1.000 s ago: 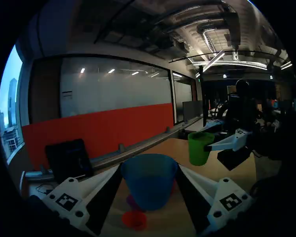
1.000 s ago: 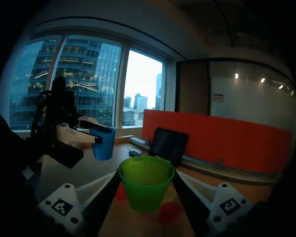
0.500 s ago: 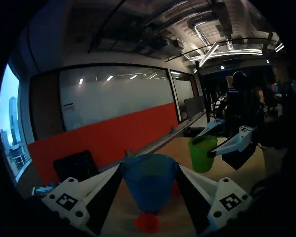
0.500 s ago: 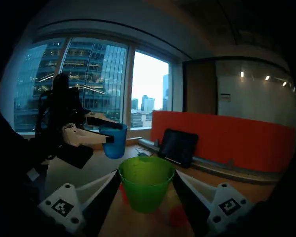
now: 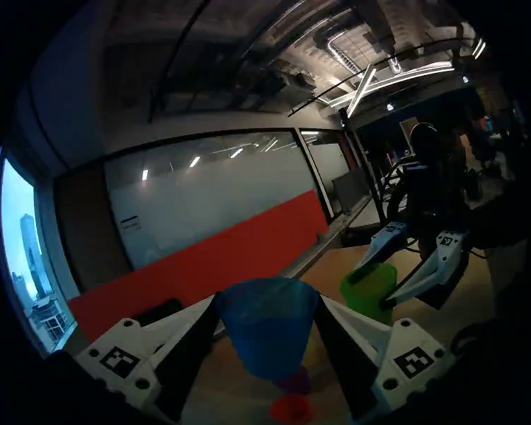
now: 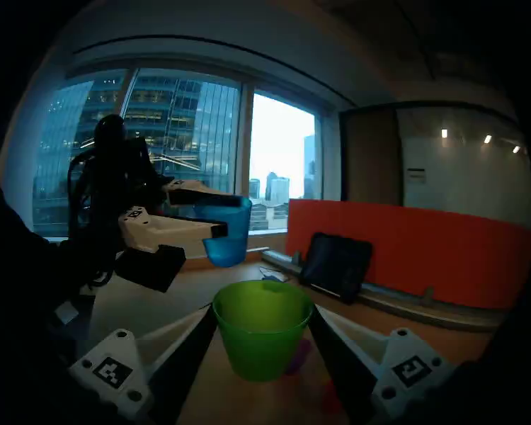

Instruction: Pour water

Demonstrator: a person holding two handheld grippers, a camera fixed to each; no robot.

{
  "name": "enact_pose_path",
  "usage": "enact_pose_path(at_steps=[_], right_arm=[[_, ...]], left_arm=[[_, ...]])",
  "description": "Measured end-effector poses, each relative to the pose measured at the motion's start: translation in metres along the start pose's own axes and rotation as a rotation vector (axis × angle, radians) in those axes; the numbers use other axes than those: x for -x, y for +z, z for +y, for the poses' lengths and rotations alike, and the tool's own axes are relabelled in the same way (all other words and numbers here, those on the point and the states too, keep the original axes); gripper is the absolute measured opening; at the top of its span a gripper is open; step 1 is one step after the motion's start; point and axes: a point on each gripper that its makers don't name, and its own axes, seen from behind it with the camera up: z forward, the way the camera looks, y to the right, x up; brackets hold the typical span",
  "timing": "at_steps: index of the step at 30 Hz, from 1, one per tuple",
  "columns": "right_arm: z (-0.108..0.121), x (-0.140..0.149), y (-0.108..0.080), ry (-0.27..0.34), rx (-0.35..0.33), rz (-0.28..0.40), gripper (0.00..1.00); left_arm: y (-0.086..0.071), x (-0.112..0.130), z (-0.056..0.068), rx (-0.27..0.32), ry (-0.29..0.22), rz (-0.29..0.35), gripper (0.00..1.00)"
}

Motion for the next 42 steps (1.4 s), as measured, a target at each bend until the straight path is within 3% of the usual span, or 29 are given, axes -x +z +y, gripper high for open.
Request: enact_pose_path(at_steps=[20, 42], right_arm=[[-0.027, 0.004, 0.022, -0.029, -0.058, -0.012, 0.92], [-0.039, 0.014, 0.035, -0.053, -0.082, -0.035, 0.92]], left_arm=[[0.004, -0.029, -0.006, -0.039, 0.199, 0.037, 0.89], [0.002, -0.053, -0.012, -0.09, 0.421, 0.049, 0.89]])
